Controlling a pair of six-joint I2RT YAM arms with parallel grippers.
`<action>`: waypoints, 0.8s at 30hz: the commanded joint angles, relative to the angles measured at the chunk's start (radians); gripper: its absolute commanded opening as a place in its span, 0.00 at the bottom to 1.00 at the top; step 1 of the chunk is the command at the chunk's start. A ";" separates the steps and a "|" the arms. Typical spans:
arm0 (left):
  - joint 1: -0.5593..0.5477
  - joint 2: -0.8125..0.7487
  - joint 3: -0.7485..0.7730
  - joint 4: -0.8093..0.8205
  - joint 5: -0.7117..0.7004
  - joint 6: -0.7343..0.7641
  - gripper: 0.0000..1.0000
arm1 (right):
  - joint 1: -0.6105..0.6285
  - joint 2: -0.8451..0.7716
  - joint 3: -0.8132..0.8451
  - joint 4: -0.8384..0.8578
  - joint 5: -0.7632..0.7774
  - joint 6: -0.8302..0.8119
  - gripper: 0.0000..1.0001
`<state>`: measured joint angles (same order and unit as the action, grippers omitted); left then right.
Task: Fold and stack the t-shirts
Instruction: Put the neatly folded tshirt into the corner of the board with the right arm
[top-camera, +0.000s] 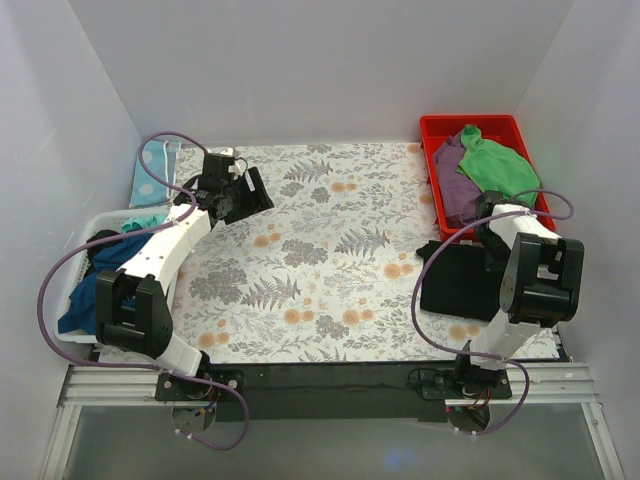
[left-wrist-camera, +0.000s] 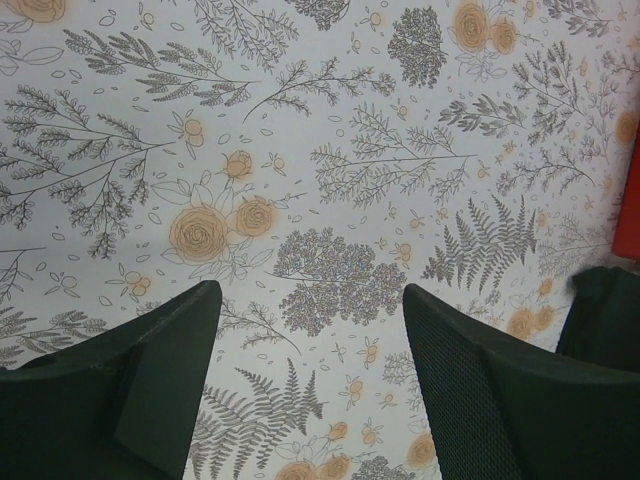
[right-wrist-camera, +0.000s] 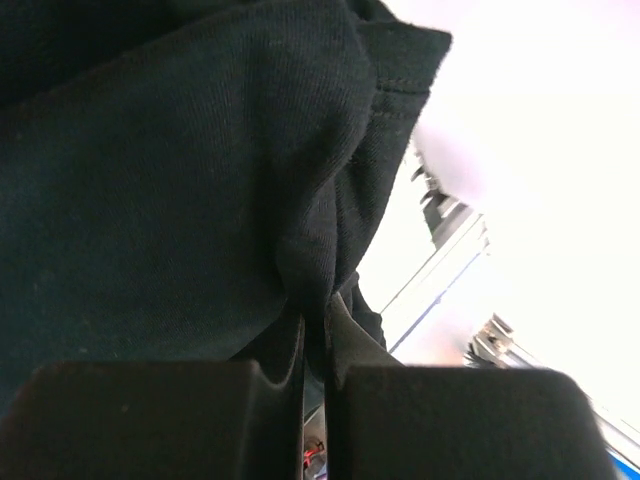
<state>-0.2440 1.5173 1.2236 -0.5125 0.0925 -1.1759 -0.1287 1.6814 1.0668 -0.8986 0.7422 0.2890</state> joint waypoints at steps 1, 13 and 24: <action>0.005 -0.046 -0.006 0.026 0.004 -0.004 0.72 | -0.038 0.063 0.074 -0.014 0.144 0.035 0.01; 0.005 -0.045 -0.019 0.032 0.027 -0.008 0.72 | -0.153 0.219 0.214 0.029 0.204 -0.001 0.01; 0.005 -0.045 -0.032 0.029 0.026 0.007 0.72 | -0.169 0.305 0.370 -0.003 0.258 0.059 0.27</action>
<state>-0.2440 1.5146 1.1984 -0.4885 0.1162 -1.1854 -0.2890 1.9949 1.3773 -0.8742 0.9379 0.2943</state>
